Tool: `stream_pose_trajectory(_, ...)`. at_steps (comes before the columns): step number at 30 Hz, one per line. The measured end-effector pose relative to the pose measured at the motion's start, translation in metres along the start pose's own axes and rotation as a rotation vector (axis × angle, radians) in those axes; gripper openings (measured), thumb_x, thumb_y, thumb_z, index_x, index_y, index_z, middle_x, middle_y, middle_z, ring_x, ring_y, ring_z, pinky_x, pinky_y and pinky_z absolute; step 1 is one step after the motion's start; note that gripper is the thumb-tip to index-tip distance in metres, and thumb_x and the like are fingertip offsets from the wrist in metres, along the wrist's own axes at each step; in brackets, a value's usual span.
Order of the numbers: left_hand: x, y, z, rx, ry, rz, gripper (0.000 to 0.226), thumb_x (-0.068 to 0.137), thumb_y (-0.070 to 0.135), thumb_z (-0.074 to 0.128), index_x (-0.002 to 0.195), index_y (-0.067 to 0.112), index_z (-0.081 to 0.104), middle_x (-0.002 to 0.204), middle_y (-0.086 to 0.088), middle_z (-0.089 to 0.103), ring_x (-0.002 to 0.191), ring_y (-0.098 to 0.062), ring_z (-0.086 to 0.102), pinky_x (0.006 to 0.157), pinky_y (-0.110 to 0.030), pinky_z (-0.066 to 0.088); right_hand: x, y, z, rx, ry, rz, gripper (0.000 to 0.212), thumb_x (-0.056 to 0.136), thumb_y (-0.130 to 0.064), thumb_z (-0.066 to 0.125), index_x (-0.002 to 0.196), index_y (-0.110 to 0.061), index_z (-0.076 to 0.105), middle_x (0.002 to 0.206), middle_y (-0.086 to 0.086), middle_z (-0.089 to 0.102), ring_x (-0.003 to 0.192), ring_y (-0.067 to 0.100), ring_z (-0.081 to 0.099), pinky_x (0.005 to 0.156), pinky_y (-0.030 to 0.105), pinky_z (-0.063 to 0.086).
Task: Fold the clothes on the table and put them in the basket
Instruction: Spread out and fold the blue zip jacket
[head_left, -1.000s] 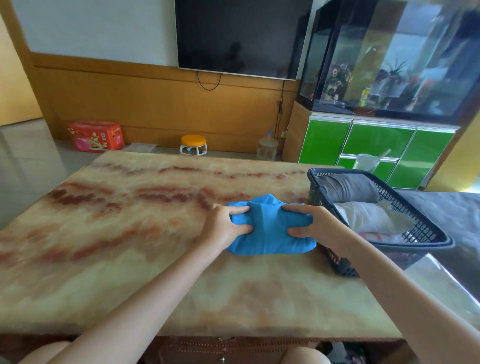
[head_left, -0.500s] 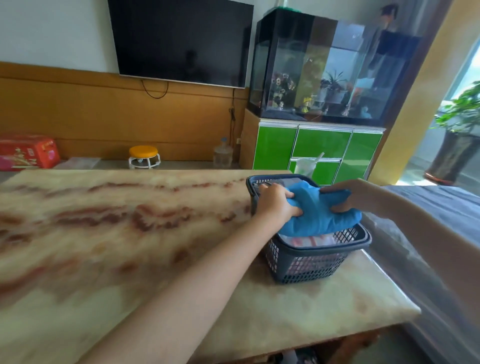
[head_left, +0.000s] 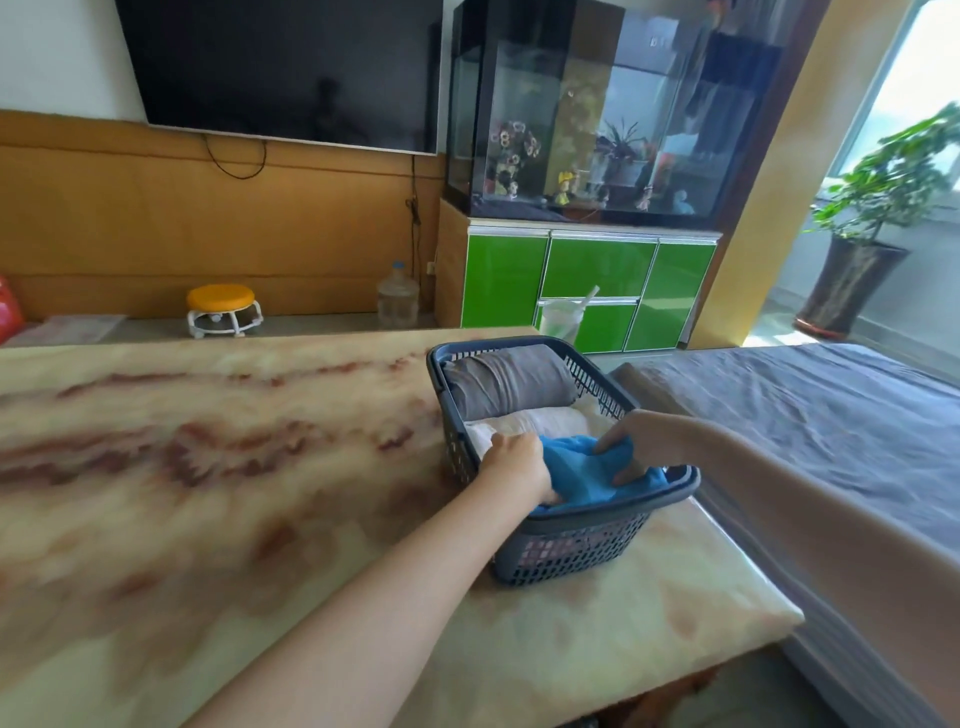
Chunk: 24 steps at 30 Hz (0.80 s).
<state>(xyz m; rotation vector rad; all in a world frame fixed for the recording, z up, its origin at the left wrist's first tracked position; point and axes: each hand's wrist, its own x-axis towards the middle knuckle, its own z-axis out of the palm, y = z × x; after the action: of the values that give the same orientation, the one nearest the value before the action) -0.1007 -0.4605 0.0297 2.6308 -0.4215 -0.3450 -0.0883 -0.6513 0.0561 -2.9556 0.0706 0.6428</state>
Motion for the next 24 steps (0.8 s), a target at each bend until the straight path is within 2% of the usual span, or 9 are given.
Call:
stream_pose_trajectory(3,0.008,0.004,-0.003,0.09,-0.095,-0.018,0.05,0.081,0.034,0.07,0.118,0.003,0.059,0.122,-0.015,0.058,0.117,-0.027,0.052,0.089,-0.033,0.046,0.01,0.007,-0.001,-0.024,-0.073,0.021,0.051,0.075,-0.029,0.079,0.122,-0.036,0.062,0.113,-0.006,0.065,0.098,0.021,0.062,0.09,0.032,0.052)
stream_pose_trajectory(5,0.014,0.004,-0.004,0.137,-0.106,-0.017,0.055,0.079,0.039,0.072,0.12,0.005,0.059,0.125,-0.015,0.055,0.119,-0.025,0.05,0.091,-0.033,0.046,0.013,0.008,-0.001,-0.015,-0.109,0.032,0.048,0.076,-0.029,0.079,0.12,-0.04,0.062,0.111,-0.002,0.066,0.088,0.02,0.062,0.082,0.031,0.055)
stream_pose_trajectory(8,0.017,0.003,0.003,0.214,-0.085,-0.017,0.059,0.078,0.037,0.073,0.126,0.008,0.053,0.129,-0.015,0.048,0.123,-0.024,0.045,0.094,-0.034,0.044,0.018,0.013,0.007,-0.03,-0.128,0.03,0.051,0.074,-0.033,0.08,0.122,-0.039,0.062,0.103,0.004,0.071,0.074,0.019,0.059,0.07,0.033,0.05)
stream_pose_trajectory(11,0.017,0.004,0.012,0.302,-0.074,0.004,0.057,0.086,0.032,0.067,0.133,0.011,0.043,0.134,-0.012,0.044,0.127,-0.025,0.043,0.097,-0.034,0.042,0.021,0.015,0.014,-0.011,-0.12,0.032,0.051,0.072,-0.035,0.081,0.12,-0.037,0.063,0.109,0.006,0.071,0.091,0.028,0.068,0.085,0.04,0.053)
stream_pose_trajectory(15,0.019,0.005,0.004,0.343,-0.123,0.021,0.058,0.082,0.039,0.07,0.128,0.01,0.049,0.133,-0.009,0.049,0.122,-0.024,0.048,0.086,-0.031,0.044,0.02,0.013,0.014,-0.027,-0.118,0.017,0.051,0.073,-0.036,0.08,0.121,-0.034,0.062,0.111,0.002,0.069,0.1,0.028,0.066,0.088,0.035,0.052)
stream_pose_trajectory(19,0.012,0.004,-0.005,0.516,-0.02,0.084,0.071,0.077,0.058,0.066,0.131,0.014,0.051,0.141,-0.013,0.023,0.13,-0.03,0.025,0.103,-0.035,0.033,0.019,0.01,0.01,-0.028,-0.12,-0.018,0.043,0.072,-0.036,0.08,0.11,-0.038,0.059,0.119,-0.001,0.061,0.097,0.022,0.062,0.088,0.036,0.054)
stream_pose_trajectory(21,0.009,0.001,-0.011,0.521,0.045,0.148,0.074,0.073,0.063,0.065,0.126,0.012,0.056,0.134,-0.013,0.031,0.125,-0.03,0.027,0.101,-0.035,0.032,0.012,0.009,0.006,-0.12,-0.067,-0.056,0.047,0.073,-0.039,0.079,0.116,-0.037,0.059,0.122,-0.005,0.052,0.108,0.021,0.05,0.096,0.039,0.048)
stream_pose_trajectory(23,0.007,-0.003,-0.012,0.487,0.083,0.19,0.068,0.072,0.062,0.067,0.118,0.012,0.061,0.125,-0.012,0.043,0.119,-0.028,0.034,0.096,-0.033,0.034,0.006,0.011,0.003,-0.175,-0.025,-0.079,0.055,0.074,-0.041,0.077,0.125,-0.038,0.056,0.122,-0.004,0.04,0.115,0.02,0.033,0.104,0.039,0.036)
stream_pose_trajectory(24,0.006,-0.005,-0.012,0.455,0.078,0.2,0.062,0.074,0.058,0.067,0.115,0.011,0.063,0.121,-0.011,0.048,0.117,-0.028,0.037,0.093,-0.033,0.036,0.001,0.011,0.002,-0.159,-0.022,-0.104,0.056,0.075,-0.04,0.077,0.126,-0.037,0.056,0.12,-0.005,0.038,0.115,0.019,0.031,0.105,0.037,0.034)
